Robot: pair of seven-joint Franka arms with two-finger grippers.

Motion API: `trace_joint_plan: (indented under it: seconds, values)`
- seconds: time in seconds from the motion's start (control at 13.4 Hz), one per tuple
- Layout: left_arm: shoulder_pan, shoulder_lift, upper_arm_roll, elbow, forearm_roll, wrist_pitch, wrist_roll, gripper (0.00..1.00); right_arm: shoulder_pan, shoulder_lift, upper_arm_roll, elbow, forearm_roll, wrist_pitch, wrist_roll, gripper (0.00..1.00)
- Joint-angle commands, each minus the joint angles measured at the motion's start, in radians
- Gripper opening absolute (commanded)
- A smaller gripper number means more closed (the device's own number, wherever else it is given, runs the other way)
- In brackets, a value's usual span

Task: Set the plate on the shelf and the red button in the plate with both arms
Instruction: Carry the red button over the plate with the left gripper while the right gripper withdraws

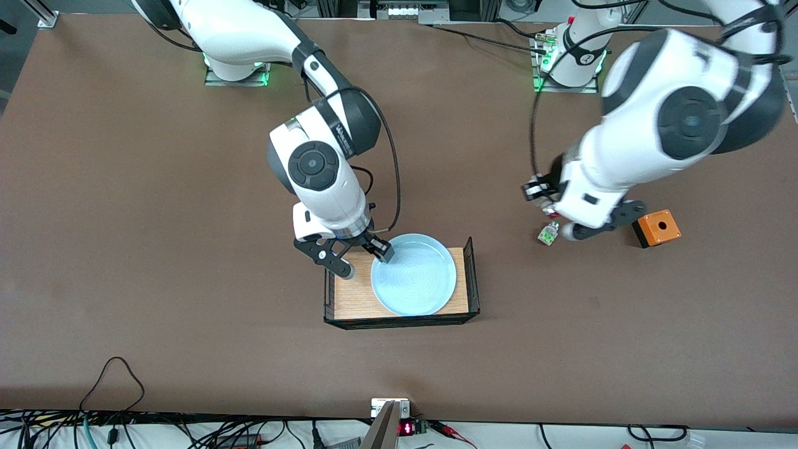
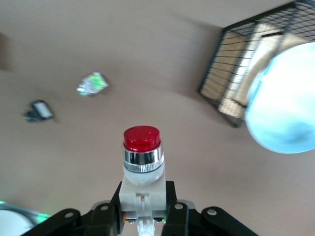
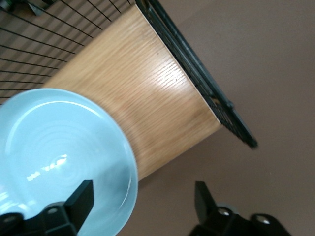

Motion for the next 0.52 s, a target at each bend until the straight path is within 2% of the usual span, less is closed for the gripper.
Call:
trace_joint_plan:
  seconds: [0.0, 0.3, 0.45]
  values:
    - [-0.081, 0.068, 0.018, 0.036, -0.002, 0.08, -0.134, 0.1, 0.053, -0.039, -0.029, 0.065, -0.027, -0.084, 0.071, 1.0]
    - [-0.125, 0.116, 0.015, 0.052, 0.02, 0.24, -0.26, 0.1, 0.036, -0.121, -0.034, 0.065, -0.025, -0.175, 0.015, 1.0]
    - [-0.132, 0.177, 0.012, 0.121, 0.018, 0.268, -0.296, 0.1, 0.006, -0.168, -0.034, 0.065, -0.025, -0.236, -0.083, 1.0]
